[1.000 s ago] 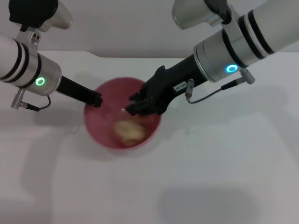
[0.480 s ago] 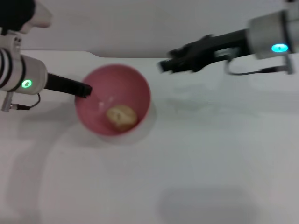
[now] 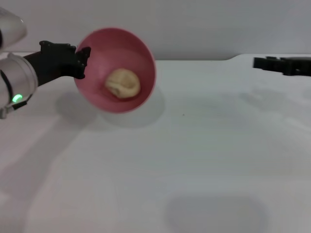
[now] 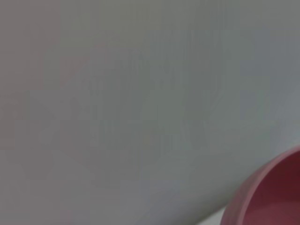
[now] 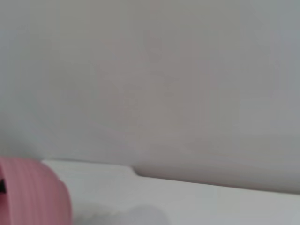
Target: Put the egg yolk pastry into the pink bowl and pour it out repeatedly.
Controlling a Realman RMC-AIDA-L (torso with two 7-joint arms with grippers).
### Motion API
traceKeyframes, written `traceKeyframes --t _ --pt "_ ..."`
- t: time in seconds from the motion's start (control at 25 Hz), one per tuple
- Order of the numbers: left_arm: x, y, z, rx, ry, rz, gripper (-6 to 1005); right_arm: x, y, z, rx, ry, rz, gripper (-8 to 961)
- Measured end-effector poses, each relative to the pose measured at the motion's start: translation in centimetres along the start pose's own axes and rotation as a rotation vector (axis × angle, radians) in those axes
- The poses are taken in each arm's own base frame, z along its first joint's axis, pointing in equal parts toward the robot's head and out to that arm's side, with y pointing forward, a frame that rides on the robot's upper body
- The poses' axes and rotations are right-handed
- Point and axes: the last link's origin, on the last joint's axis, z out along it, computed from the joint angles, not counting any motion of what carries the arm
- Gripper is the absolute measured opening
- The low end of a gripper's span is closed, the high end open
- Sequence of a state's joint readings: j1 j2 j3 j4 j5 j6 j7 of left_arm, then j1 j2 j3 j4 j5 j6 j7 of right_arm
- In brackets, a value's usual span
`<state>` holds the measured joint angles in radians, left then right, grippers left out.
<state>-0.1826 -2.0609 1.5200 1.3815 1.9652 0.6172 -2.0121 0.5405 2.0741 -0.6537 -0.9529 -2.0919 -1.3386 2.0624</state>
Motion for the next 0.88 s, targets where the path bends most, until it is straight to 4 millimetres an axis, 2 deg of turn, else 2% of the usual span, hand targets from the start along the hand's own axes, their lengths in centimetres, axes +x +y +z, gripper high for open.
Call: traceKeyframes --t 0.16,0.32,0.56,0.64,0.68,0.88 --pt "-0.2 2.6 0.9 0.081 0.056 0.129 -1 1.8 -1.6 -1.7 0.045 -0.032 0.07 489" --pt "-0.1 6.5 1.9 0.157 0.124 0.362 0 2.3 -1.9 -2.0 0.051 -0.038 0.081 491" --pt "-0.7 11.1 1.7 0.429 0.307 0.753 -1 2.5 -1.9 -1.9 0.05 -0.035 0.087 494" --pt "-0.8 11.5 1.6 0.446 0.323 0.792 -1 2.3 -1.9 -1.8 0.048 -0.035 0.083 495" --pt "-1.6 12.9 1.3 0.537 0.394 1.006 -1 2.2 -1.9 -1.7 0.048 -0.035 0.081 496" --pt "-2.5 13.5 1.5 0.584 0.403 1.286 0 2.0 -1.8 -1.6 0.044 -0.038 0.077 498"
